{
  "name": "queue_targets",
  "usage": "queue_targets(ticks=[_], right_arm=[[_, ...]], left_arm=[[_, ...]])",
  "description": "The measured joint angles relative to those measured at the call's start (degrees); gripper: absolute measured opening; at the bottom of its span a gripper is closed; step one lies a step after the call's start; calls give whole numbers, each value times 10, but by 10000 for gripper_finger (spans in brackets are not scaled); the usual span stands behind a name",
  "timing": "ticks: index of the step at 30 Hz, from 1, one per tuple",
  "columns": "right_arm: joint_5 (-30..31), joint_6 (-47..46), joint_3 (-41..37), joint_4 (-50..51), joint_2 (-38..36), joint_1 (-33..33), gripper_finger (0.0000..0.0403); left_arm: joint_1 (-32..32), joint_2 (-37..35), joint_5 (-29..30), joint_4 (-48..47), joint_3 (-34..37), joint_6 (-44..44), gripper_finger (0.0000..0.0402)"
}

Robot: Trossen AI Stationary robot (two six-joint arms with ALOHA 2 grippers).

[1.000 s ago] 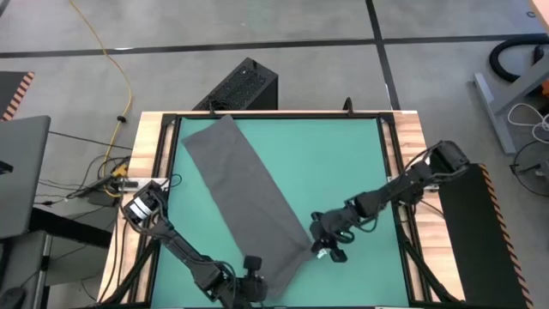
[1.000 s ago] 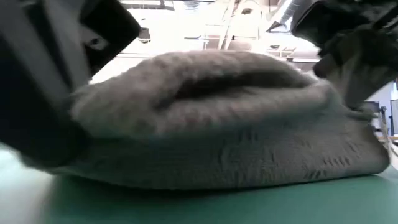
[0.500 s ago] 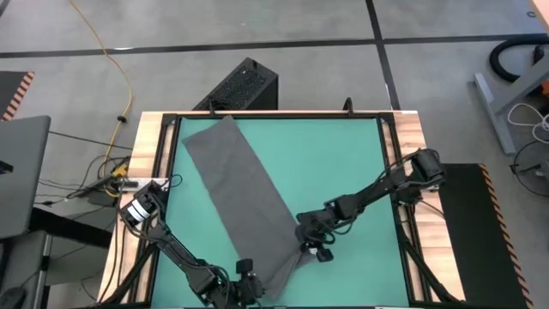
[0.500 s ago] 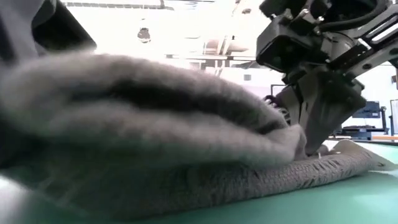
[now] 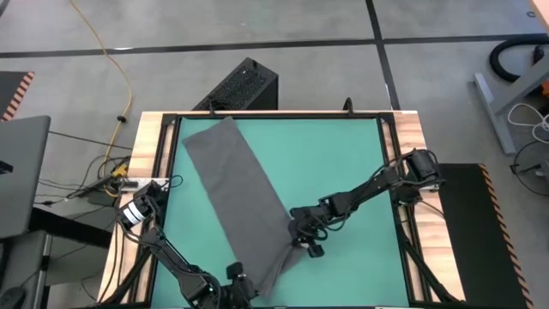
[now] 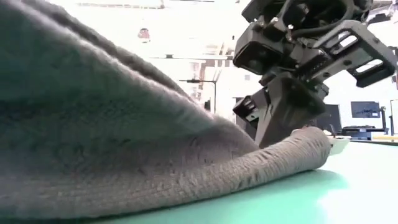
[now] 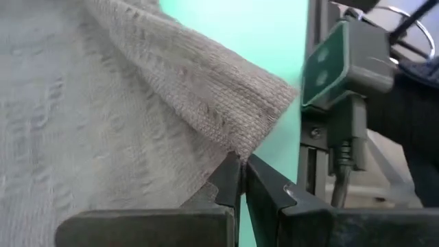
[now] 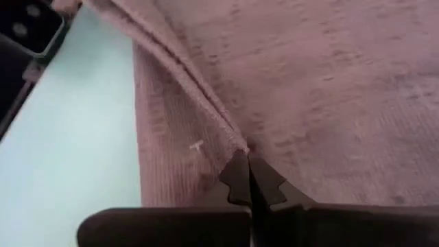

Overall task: Roll towel
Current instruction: Roll the black towel

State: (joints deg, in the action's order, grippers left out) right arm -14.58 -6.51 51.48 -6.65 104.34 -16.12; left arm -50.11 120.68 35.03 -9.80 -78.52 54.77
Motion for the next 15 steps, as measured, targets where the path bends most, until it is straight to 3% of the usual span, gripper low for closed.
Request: queue_targets(ticks=[9,15], right_arm=[[8,-25,3,-19,39,4,4],[12,-38,2,-17,43,1,4]], left_arm=[[-9,-6,-20,-22,0,76,5],[-14,-67,-28,-104,0,112,5]])
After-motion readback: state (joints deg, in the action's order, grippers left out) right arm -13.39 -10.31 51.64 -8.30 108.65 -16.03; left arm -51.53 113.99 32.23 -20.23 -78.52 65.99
